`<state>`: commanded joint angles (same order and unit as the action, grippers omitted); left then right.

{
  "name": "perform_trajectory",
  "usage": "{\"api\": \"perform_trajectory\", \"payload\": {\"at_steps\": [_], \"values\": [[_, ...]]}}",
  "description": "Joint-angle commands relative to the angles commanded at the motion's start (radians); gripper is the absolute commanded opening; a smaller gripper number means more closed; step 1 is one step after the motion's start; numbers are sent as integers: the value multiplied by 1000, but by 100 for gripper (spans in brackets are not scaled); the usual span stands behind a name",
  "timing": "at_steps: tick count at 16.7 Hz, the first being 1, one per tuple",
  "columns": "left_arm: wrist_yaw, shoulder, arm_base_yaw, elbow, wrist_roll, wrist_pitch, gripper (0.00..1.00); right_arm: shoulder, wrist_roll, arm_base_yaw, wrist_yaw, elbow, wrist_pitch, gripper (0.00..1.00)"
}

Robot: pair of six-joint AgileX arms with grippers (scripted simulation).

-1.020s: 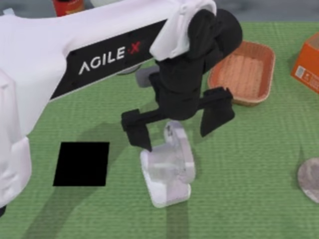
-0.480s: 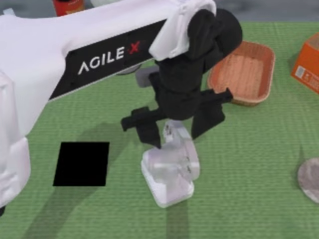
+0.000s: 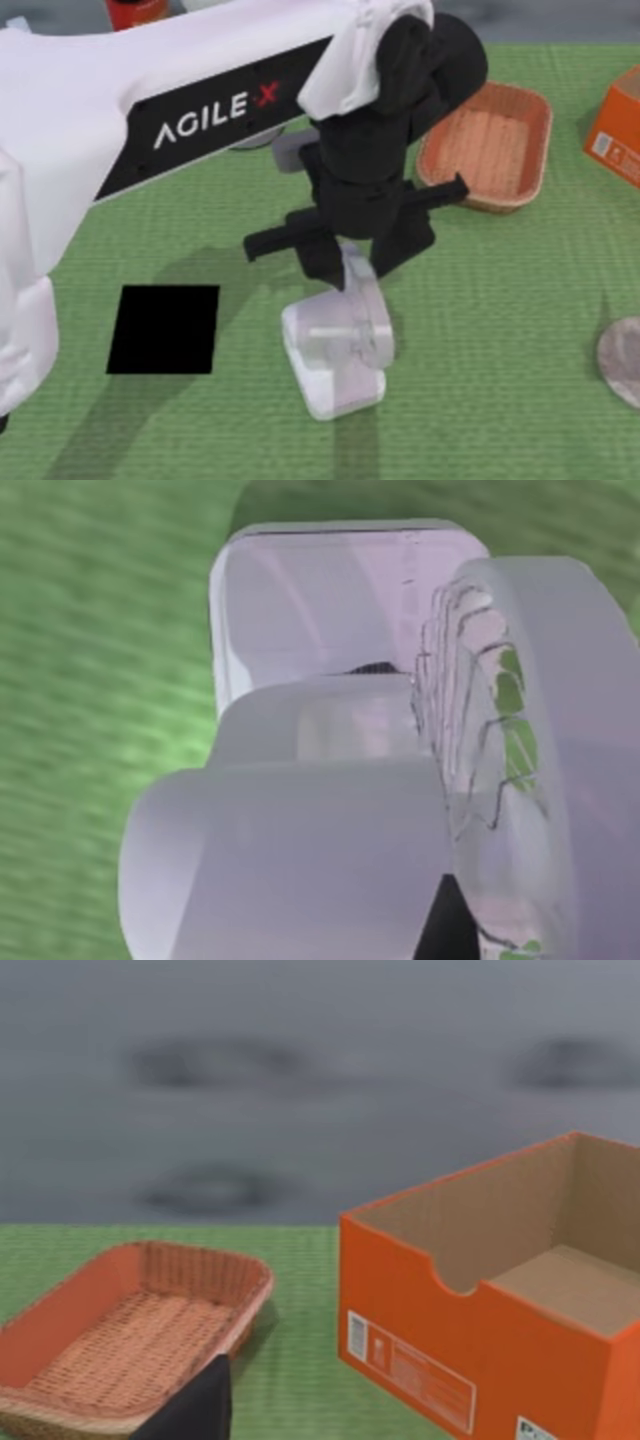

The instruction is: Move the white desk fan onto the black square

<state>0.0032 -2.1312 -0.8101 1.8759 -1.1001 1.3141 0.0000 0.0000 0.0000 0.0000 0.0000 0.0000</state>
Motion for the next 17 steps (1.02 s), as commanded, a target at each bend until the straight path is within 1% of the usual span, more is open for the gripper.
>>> {"api": "perform_trajectory", "payload": {"at_steps": [8, 10, 14, 17], "values": [[0, 5, 0, 5, 1, 3, 0, 0, 0, 0, 0, 0, 0, 100], [0, -1, 1, 44, 1, 41, 0, 0, 0, 0, 0, 0, 0, 100], [0, -14, 14, 199, -2, 174, 0, 0, 0, 0, 0, 0, 0, 100], [1, -18, 19, 237, -1, 212, 0, 0, 0, 0, 0, 0, 0, 100]]}}
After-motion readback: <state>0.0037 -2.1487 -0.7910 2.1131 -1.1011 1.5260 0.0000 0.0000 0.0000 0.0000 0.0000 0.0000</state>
